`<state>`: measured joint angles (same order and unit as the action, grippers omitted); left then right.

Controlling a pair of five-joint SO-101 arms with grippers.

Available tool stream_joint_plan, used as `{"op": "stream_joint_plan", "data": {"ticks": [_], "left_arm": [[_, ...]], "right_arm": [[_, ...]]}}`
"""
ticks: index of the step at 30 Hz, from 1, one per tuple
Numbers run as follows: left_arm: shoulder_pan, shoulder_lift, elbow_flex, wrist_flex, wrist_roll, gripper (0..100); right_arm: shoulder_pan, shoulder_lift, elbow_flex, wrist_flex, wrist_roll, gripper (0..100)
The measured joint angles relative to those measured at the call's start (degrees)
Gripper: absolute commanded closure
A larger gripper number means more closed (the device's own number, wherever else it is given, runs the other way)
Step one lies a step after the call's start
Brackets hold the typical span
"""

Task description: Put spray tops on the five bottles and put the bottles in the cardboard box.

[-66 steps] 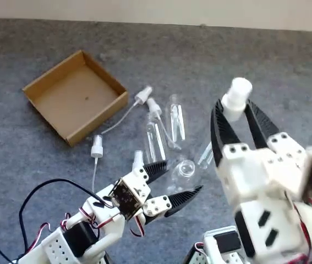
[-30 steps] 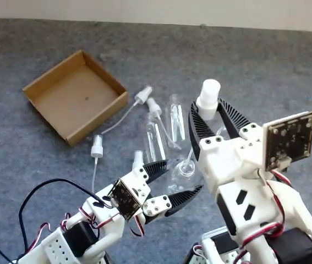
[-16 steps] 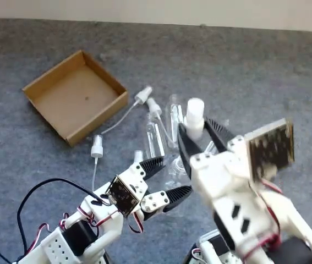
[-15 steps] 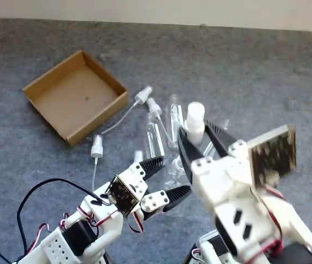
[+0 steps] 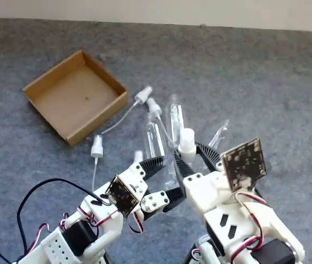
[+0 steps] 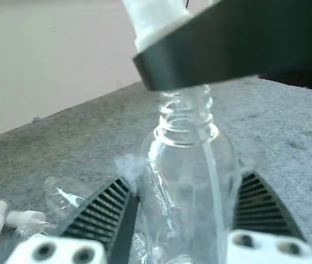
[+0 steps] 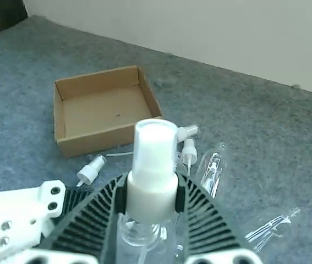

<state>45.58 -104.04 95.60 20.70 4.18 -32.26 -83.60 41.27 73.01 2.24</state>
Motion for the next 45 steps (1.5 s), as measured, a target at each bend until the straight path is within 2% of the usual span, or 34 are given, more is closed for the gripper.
{"op": "stream_joint_plan", "data": {"ticks": [10, 16, 29, 39, 45], "left_arm": [[0.0, 0.1, 0.0, 0.0, 0.0, 88], [-0.4, 0.1, 0.0, 0.0, 0.0, 88], [-0.5, 0.2, 0.0, 0.1, 0.0, 88], [-8.8, 0.1, 0.0, 0.0, 0.0, 88], [-13.1, 0.1, -0.6, 0.0, 0.0, 88]], "right_arm": [[-0.6, -5.2, 2.9, 1.4, 1.9, 87.0], [-7.3, -5.1, 2.9, 7.0, 6.0, 86.9], [-8.1, -5.7, 2.7, 10.6, 7.3, 86.8], [-8.5, -5.6, 2.9, 12.0, 7.3, 87.4], [-8.6, -5.6, 2.9, 12.0, 7.3, 99.8]]}}
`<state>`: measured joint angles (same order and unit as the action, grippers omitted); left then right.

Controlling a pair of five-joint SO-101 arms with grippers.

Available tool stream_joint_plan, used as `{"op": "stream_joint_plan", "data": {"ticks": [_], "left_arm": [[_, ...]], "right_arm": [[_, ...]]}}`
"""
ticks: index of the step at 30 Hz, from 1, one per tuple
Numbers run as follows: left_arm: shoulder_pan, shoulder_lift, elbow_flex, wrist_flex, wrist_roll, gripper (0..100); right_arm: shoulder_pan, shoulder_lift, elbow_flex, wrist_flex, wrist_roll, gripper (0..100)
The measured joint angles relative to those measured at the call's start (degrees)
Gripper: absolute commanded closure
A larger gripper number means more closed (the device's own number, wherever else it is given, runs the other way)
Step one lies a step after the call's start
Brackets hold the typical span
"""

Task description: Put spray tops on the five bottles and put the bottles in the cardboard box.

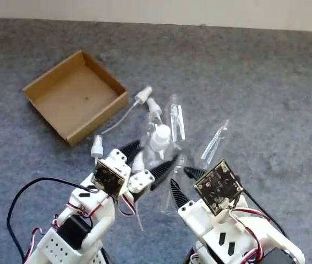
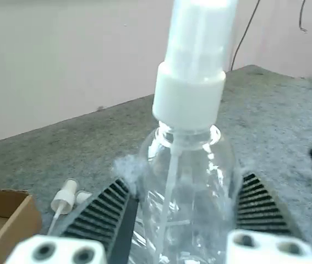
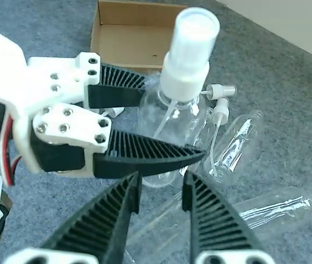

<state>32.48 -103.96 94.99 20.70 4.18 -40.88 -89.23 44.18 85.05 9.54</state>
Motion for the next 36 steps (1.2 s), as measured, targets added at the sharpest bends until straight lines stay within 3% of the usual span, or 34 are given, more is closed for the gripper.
{"op": "stream_joint_plan", "data": {"ticks": [5, 10, 18, 25, 33, 36], "left_arm": [[-6.2, 0.0, -2.4, 0.0, 0.0, 88], [-9.7, -0.1, -4.9, 0.0, 0.0, 88], [-10.9, -0.1, -7.4, 0.0, 0.0, 88], [-17.8, -0.1, -7.4, -7.0, 0.0, 88], [-20.2, -0.1, -7.4, -7.6, 0.7, 88], [-20.7, -0.1, -7.4, -7.6, 5.9, 88]], "right_arm": [[0.0, 0.0, 1.3, -1.6, 0.0, 99.4], [-0.4, 0.0, 9.7, -10.2, 0.0, 99.4], [-0.4, 0.5, 24.6, -24.3, 0.0, 99.4], [-0.9, 0.7, 26.2, -28.7, 0.0, 99.2], [-9.9, 0.7, 31.5, -34.7, -0.1, 99.3], [-10.8, 0.3, 34.2, -40.7, -0.1, 99.3]]}}
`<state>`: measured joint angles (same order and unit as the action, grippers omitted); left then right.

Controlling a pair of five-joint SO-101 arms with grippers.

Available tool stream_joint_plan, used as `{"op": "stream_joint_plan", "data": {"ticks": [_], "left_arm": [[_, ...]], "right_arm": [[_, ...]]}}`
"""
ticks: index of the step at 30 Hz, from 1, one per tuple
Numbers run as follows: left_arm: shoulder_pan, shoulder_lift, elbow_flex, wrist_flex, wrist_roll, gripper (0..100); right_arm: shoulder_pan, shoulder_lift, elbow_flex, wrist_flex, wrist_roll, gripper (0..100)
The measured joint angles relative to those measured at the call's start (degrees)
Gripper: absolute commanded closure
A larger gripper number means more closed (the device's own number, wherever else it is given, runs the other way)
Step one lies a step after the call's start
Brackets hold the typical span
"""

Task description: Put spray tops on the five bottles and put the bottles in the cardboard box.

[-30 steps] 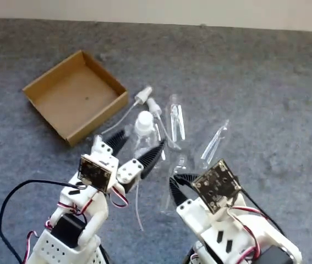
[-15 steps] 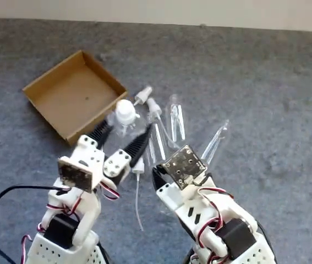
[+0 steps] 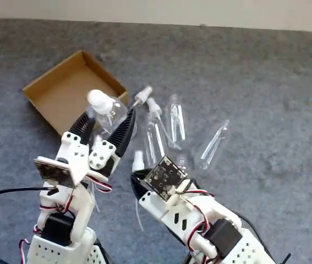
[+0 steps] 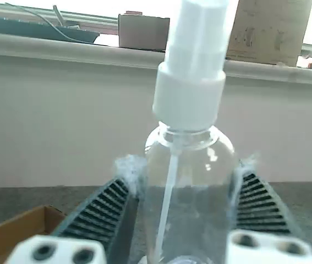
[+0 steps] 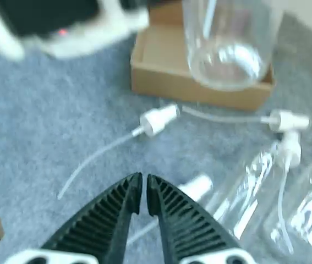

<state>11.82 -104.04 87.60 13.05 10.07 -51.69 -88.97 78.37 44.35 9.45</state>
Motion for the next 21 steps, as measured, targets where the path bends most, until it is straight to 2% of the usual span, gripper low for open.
{"op": "stream_joint_plan", "data": {"ticks": [3, 11, 17, 21], "left_arm": [[-0.8, 0.0, 0.0, 0.0, 4.2, 88], [-1.0, 0.0, 2.8, 0.0, 5.6, 88], [3.6, 0.0, 5.5, 0.0, 5.6, 88], [4.0, 0.0, 5.6, 0.0, 5.6, 88]], "right_arm": [[-0.1, 0.4, 3.6, -5.3, 0.0, 99.3], [-0.3, 0.4, 6.6, -15.2, 0.0, 99.3], [-0.3, 0.4, 6.6, -16.9, 0.0, 99.3], [-0.3, 0.4, 6.6, -16.9, 0.0, 99.3]]}}
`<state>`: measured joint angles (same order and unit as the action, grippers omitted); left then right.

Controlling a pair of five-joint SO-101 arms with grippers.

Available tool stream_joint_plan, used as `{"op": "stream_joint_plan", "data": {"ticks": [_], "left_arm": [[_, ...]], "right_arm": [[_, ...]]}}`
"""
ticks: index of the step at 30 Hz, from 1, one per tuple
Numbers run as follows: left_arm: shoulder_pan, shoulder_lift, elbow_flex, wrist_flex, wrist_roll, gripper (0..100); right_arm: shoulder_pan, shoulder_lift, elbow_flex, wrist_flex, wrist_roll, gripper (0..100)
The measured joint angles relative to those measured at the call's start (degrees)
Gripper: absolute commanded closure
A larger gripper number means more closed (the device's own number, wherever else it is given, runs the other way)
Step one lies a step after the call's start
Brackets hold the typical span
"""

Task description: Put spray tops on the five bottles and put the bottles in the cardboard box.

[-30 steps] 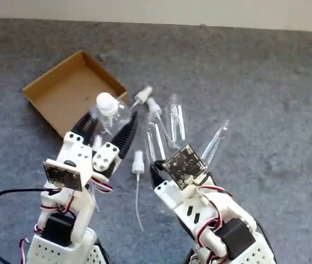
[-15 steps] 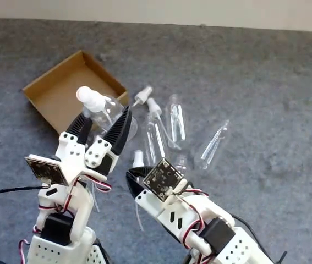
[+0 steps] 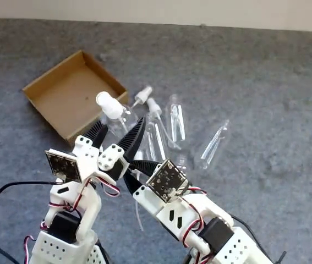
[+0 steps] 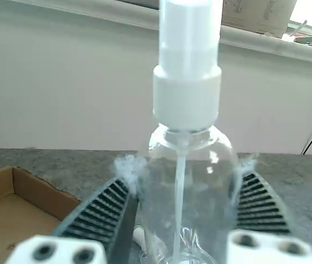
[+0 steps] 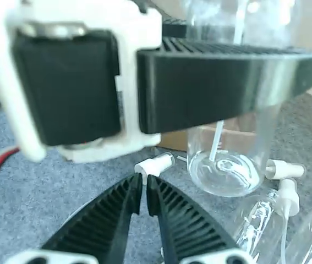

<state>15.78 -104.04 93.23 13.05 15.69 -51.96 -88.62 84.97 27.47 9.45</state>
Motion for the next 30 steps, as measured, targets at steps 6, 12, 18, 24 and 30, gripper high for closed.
{"op": "stream_joint_plan", "data": {"ticks": [6, 12, 18, 24, 30], "left_arm": [[1.5, 0.0, 0.0, 0.0, 0.0, 88], [3.7, 0.0, 0.0, 0.0, 0.0, 88], [3.9, 0.0, 0.0, 0.3, 0.0, 88], [4.0, 0.0, 0.0, 1.9, 0.0, 88], [6.2, 0.0, 0.0, 3.3, 0.0, 88]], "right_arm": [[0.0, 0.0, 0.0, 0.0, 0.0, 99.3], [0.3, 0.0, 1.4, 0.0, 0.0, 99.3], [5.4, 0.0, 2.1, 0.0, 0.0, 99.3], [6.3, 0.0, 2.1, 0.0, 0.2, 99.3], [6.3, 0.0, 2.1, 0.0, 0.2, 99.3]]}}
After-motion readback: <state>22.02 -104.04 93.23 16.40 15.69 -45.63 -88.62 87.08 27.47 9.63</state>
